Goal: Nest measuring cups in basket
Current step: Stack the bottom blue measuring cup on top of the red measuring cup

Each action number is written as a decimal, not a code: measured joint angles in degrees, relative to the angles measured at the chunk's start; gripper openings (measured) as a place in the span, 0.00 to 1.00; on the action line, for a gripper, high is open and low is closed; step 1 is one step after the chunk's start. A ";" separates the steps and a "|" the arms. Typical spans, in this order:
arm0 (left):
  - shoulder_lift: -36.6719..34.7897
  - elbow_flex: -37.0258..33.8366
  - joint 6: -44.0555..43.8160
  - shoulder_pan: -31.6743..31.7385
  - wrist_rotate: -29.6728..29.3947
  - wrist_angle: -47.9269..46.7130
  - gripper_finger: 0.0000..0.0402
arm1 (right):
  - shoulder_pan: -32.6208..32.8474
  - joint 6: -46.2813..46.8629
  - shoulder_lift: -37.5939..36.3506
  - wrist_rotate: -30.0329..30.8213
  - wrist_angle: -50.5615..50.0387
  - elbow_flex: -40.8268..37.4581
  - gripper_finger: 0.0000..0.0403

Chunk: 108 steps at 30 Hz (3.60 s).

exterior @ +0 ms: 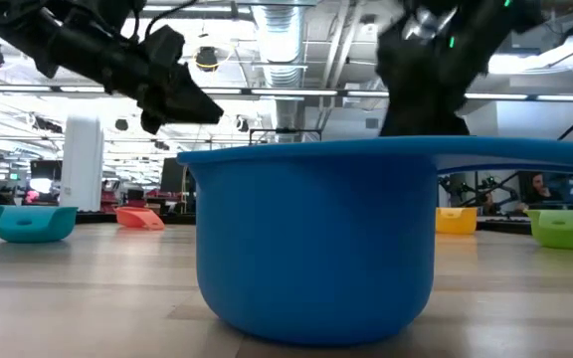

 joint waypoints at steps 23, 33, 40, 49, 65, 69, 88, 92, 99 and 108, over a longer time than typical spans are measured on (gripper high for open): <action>0.00 0.71 -3.58 -7.10 -3.43 -3.46 0.23 | 17.25 -11.48 28.54 -11.41 -6.04 29.67 0.43; 0.00 0.69 -3.58 -7.07 -3.73 -3.18 0.23 | 17.71 -14.44 36.57 -12.52 -13.53 39.12 0.44; 0.00 0.69 -3.67 -7.07 -3.73 -3.43 0.23 | 17.88 -14.87 36.33 -12.96 -13.00 39.18 0.42; 0.00 0.69 -3.72 -7.07 -3.71 -3.53 0.23 | 16.69 -14.80 39.06 -17.57 -12.75 39.20 0.33; -0.02 0.64 -3.77 -7.07 -3.81 -5.84 0.23 | 15.47 -12.06 35.05 -10.85 -26.14 39.18 0.21; -0.02 0.64 -3.76 -7.03 -4.62 -6.52 0.23 | 17.37 -14.38 31.39 -10.65 -24.44 39.18 0.28; 0.00 0.64 -7.79 -7.21 -4.95 -10.07 0.23 | 22.10 -24.73 32.54 -21.75 -6.81 39.05 0.56; 0.00 0.64 -7.87 -7.21 -4.98 -10.51 0.23 | 22.70 -23.86 34.70 -21.44 -6.35 38.92 0.56; 0.00 0.64 -7.87 -7.21 -5.13 -10.93 0.23 | 22.77 -22.18 37.99 -21.36 -7.93 40.15 0.56; 0.53 0.62 -7.89 -7.21 -5.50 -10.70 0.23 | 22.60 -22.06 38.18 -22.78 -8.80 40.31 0.52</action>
